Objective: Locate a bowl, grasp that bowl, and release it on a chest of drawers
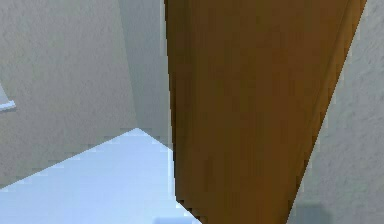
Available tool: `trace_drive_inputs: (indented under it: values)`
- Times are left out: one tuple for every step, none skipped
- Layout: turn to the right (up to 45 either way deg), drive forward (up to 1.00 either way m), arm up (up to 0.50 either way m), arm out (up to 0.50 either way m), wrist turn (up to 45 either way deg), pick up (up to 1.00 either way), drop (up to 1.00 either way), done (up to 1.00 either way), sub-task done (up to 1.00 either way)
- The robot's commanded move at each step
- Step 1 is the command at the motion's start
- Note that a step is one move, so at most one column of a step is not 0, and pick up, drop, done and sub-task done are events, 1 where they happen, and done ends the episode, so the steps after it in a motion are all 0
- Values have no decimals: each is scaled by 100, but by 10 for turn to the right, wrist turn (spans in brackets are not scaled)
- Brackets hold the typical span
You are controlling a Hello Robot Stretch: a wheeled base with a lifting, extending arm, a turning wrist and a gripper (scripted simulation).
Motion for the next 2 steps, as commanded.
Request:
trace_drive_inputs:
  values:
    - [0, 0, 0, 0, -90, 0, 0, 0, 0]
    - [0, 0, 0, -48, 0, 0, 0, 0, 0]
